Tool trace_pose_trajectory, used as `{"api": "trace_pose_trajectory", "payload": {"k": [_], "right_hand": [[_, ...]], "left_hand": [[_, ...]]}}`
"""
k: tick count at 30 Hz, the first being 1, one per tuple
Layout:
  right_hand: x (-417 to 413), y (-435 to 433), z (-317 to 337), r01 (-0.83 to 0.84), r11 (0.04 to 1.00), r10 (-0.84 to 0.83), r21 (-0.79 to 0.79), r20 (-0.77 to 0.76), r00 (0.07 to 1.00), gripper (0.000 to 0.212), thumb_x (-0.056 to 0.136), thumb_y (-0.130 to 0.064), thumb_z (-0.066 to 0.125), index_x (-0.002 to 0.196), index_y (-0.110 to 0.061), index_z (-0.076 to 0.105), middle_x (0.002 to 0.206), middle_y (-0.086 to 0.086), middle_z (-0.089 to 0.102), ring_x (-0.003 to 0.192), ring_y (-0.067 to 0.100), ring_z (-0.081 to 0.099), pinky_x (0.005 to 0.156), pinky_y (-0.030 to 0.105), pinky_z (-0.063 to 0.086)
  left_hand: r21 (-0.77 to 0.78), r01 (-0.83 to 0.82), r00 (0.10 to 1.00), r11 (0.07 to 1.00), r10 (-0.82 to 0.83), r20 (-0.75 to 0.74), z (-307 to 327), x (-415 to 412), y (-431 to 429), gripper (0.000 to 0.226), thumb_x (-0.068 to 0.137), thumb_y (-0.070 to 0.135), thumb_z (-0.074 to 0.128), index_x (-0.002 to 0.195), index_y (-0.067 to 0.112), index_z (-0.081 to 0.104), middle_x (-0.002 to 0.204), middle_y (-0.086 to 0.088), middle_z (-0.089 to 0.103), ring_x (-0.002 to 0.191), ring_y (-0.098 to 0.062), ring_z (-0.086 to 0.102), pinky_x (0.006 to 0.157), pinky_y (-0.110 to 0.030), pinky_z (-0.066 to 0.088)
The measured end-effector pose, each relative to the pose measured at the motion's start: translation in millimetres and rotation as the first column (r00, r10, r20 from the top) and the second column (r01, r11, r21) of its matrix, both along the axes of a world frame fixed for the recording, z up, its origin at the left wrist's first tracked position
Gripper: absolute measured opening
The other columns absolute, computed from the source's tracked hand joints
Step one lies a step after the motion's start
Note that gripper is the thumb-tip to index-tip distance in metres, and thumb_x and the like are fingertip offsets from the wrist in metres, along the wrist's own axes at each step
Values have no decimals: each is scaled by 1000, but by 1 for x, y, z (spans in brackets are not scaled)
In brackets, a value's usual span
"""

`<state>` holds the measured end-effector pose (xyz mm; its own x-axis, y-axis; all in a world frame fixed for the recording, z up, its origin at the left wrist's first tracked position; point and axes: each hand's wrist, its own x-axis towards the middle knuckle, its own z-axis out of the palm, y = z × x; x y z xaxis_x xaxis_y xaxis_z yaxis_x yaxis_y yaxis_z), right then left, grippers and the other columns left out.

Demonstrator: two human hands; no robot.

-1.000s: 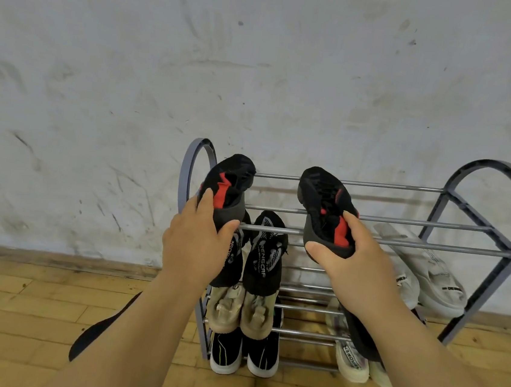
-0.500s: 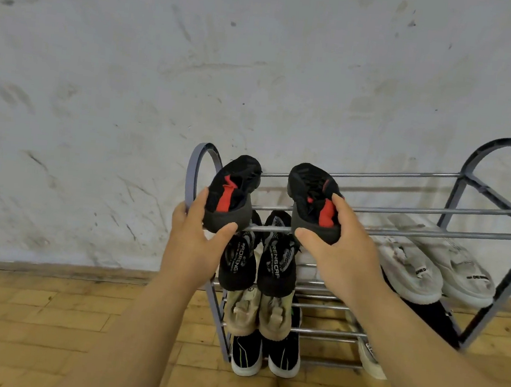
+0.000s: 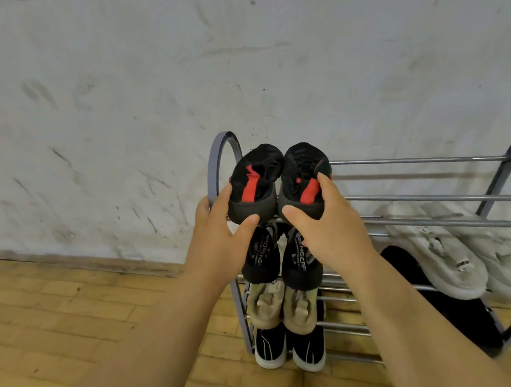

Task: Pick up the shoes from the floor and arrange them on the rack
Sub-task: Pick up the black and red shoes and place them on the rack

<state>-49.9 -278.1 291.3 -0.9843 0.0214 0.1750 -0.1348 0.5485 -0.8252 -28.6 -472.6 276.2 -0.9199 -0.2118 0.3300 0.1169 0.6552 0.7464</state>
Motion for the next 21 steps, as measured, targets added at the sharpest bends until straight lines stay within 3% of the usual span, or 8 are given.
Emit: {"api": "trace_pose_trajectory", "payload": {"k": [2,5,7,9,11,14,18,21], "right_hand": [[2,1,1,-17,999,16,27,27,1000,102,80,-71,65,162,-45,10,162,-9,40,135,24,55,112,50,46],[7,3,9,-41,999,38,35,79,996,112,74,-75,67,160,-48,0,162,-4,41,132,27,59,109,51,49],[16,2,16,-23,997,17,76,84,996,109,81,-70,68,162,-43,1,166,0,33,140,28,51,112,48,46],[32,-4,25,48,983,-48,177,-6,999,98,89,-61,67,164,-35,10,167,3,25,141,31,48,108,45,44],[60,-21,33,106,960,-45,261,-229,972,79,94,-47,66,159,-27,26,162,5,28,127,31,57,93,38,48],[104,-62,31,-77,908,241,412,-363,900,59,95,-35,65,148,-23,43,148,3,37,106,25,61,76,29,46],[150,-112,-3,-467,771,501,433,40,864,66,98,-47,60,155,-33,32,160,-5,27,137,21,46,108,33,41],[172,-145,-26,-616,653,569,440,251,783,70,96,-51,61,157,-34,32,160,-7,32,142,18,41,111,31,36]], "left_hand": [[13,15,1000,1000,-15,-7,1,0,0,70,98,48,62,158,43,27,150,4,36,128,-14,50,96,-28,40],[36,53,998,998,-53,14,6,8,-3,78,97,45,65,162,40,21,160,4,33,123,2,37,100,-25,33],[55,71,996,996,-74,57,12,19,-9,86,98,44,66,164,37,13,164,4,27,129,-3,38,104,-26,32],[21,61,994,998,-62,87,25,31,-21,88,97,47,66,164,39,9,167,4,25,145,-17,38,111,-33,35],[14,20,997,1000,-21,80,42,49,-40,87,96,48,66,163,43,10,168,4,27,149,-20,35,116,-42,37],[66,-73,995,995,68,69,46,103,-77,80,98,46,64,161,47,14,160,3,38,139,-19,46,106,-40,44],[33,-223,950,974,209,231,-5,214,-147,84,95,45,68,161,47,16,156,3,43,131,-17,51,97,-38,47],[6,-376,847,927,341,408,-62,285,-198,91,91,51,71,162,43,14,160,-2,40,135,-23,50,102,-45,50]]}}
